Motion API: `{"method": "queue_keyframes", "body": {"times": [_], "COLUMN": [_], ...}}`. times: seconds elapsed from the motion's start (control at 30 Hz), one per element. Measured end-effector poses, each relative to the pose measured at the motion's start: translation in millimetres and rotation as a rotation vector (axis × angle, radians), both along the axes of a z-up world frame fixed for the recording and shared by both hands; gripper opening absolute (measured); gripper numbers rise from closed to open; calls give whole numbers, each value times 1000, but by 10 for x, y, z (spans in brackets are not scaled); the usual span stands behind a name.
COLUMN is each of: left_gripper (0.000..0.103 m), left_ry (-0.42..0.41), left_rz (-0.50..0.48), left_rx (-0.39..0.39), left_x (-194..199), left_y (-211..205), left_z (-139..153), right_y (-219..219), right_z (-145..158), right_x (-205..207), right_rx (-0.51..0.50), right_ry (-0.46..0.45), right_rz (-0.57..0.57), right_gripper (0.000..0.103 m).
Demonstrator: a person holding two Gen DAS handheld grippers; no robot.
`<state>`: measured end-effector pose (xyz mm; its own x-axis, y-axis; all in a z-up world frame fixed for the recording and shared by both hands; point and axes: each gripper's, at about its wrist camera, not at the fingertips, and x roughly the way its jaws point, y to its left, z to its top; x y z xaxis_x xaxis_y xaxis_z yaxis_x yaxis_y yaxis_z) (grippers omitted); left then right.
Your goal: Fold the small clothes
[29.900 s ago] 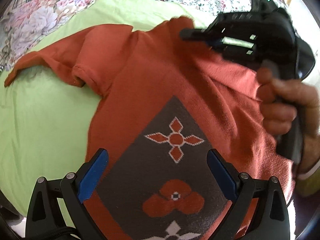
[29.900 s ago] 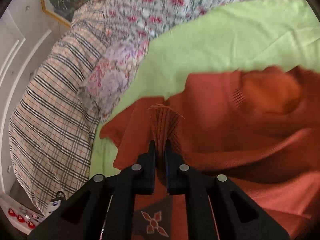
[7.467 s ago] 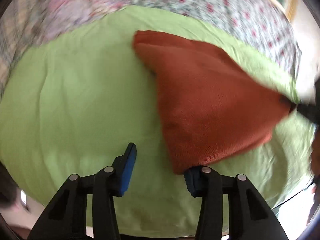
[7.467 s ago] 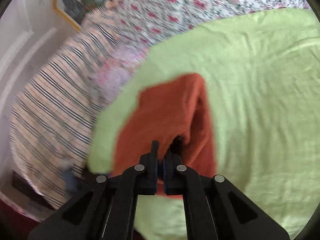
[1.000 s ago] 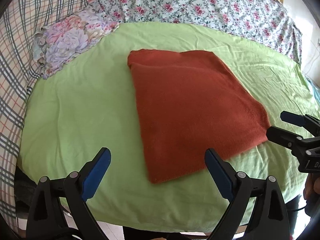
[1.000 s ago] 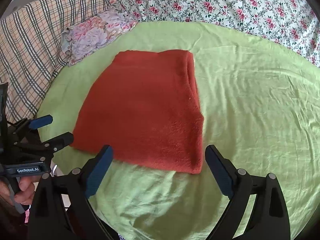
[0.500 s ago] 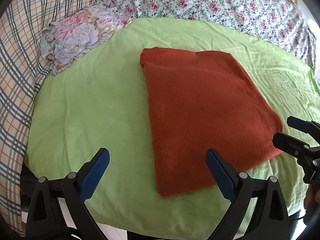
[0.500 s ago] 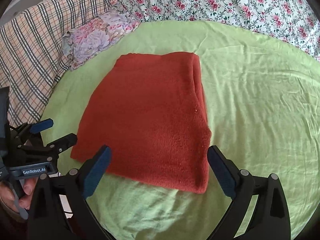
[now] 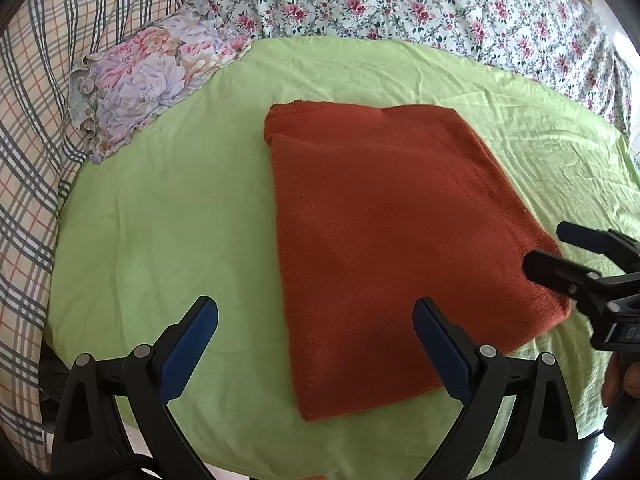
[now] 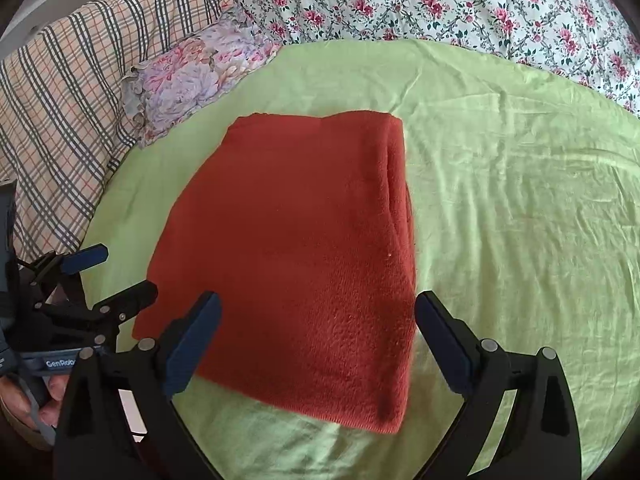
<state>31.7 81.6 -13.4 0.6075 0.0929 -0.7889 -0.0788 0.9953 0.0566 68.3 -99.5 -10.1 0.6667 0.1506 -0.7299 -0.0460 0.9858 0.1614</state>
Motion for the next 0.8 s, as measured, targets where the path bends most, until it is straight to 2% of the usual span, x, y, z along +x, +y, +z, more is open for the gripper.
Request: {"method": "queue_keyframes", "body": {"times": [0.4,0.8], "left_gripper": [99,99], "left_ry": [-45,-48], "left_rz": [-10,-16], "left_rx": [-38,-42], "left_x": [-50,-103], "left_y": [3,-30], "left_z": [62,68], "right_y": [25,42], "right_z": [-62,-50], "right_x": [17,-23], "right_rx": [7,0], "right_ry": [-7,-14], "right_rz": [5,-7], "right_gripper": [97,97]}}
